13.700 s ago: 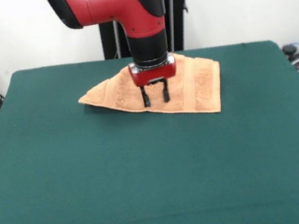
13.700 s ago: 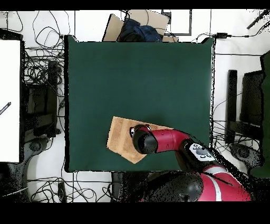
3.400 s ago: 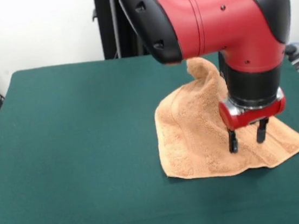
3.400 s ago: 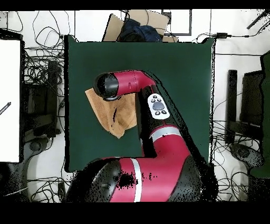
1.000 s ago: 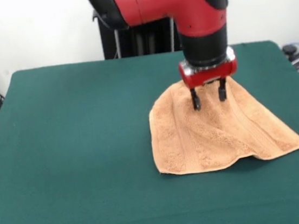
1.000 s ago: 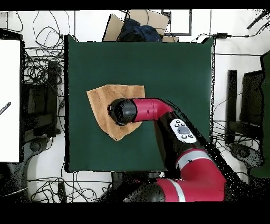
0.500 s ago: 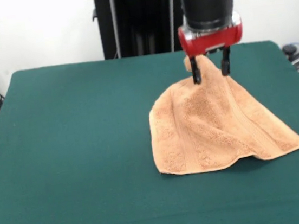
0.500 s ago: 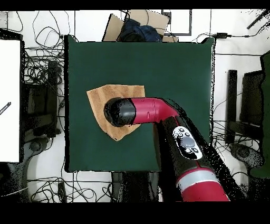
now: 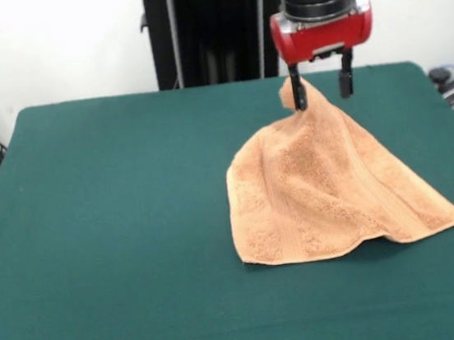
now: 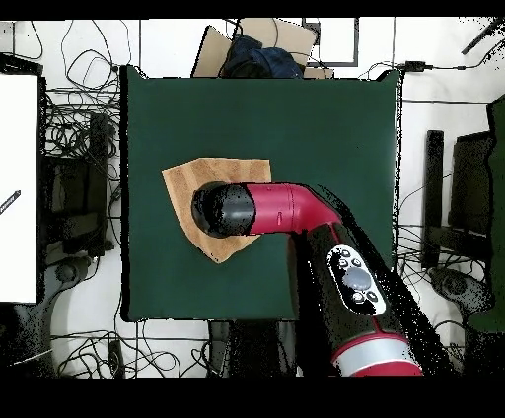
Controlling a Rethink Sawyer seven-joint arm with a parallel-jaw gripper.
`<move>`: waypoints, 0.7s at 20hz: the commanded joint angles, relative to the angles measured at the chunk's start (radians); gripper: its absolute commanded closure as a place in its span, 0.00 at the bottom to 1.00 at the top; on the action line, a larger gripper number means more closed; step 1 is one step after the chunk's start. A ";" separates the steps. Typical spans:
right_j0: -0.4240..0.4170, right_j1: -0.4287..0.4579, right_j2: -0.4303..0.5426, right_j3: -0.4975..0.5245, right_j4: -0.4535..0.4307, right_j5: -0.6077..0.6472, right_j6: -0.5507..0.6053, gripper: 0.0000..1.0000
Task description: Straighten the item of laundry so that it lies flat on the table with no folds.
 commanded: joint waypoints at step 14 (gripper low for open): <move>-0.101 -0.017 0.069 0.164 0.006 0.021 0.012 0.00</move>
